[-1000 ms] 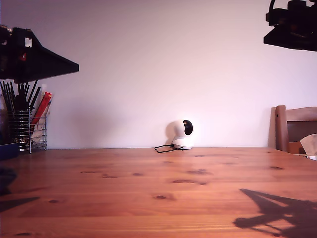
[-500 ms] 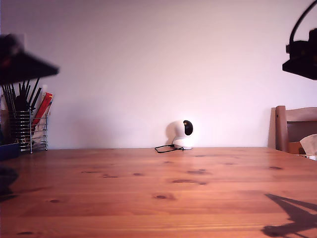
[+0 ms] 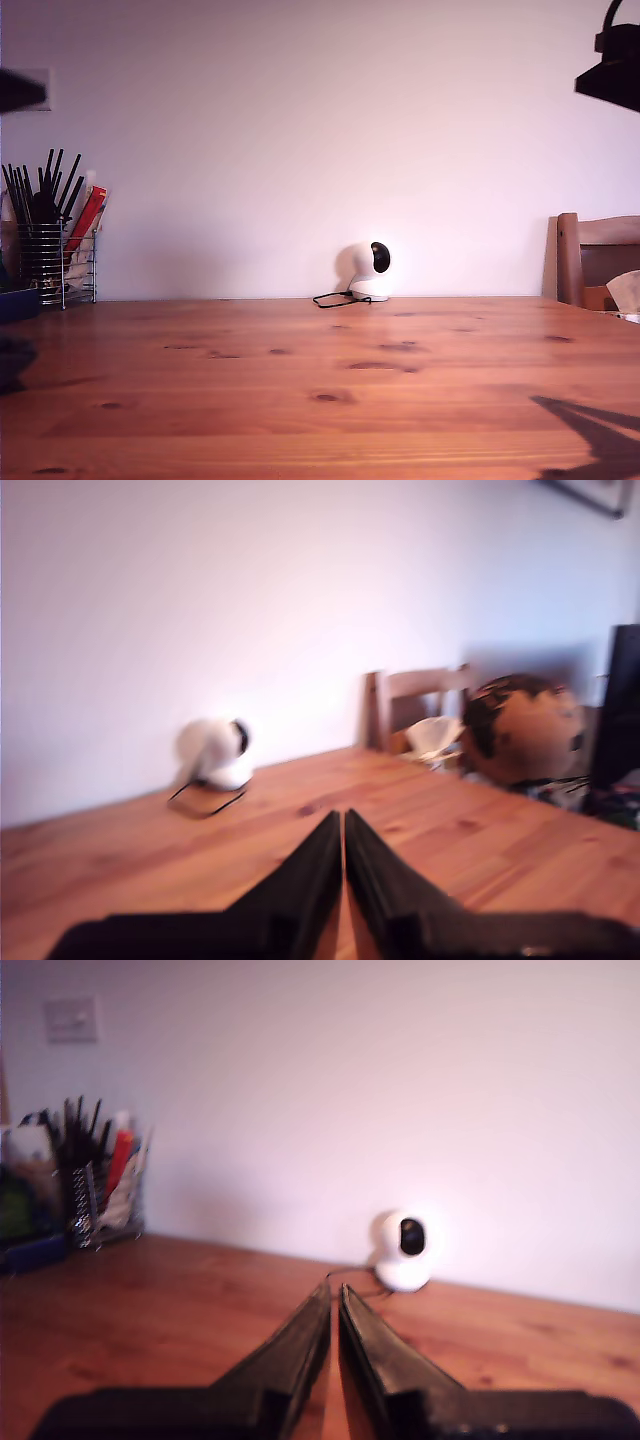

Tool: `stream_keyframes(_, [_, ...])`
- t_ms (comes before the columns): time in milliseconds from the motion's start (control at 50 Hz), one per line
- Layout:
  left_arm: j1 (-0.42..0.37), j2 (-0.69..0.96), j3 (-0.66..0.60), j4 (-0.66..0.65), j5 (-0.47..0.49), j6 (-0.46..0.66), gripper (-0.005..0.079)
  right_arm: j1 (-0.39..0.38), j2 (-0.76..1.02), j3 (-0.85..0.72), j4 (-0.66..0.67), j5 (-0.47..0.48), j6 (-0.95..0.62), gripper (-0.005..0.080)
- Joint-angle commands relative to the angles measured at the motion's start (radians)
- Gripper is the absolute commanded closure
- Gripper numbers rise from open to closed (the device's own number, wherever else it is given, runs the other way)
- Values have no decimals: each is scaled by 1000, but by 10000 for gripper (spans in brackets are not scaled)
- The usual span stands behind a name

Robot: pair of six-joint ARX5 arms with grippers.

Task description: Fold the underwear in front of you. After folding it, place it to the left side.

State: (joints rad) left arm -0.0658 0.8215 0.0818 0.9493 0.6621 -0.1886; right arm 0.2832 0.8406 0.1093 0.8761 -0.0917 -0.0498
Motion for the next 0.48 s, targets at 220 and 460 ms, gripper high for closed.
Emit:
stream_keyframes(220, [-34, -5, -13, -52, -1, -6, 763, 3, -1, 7, -239, 0, 4, 763])
stream_keyframes(460, [-36, -5, -13, -60, -4, -14, 764, 3, -1, 7, -472, 0, 4, 763])
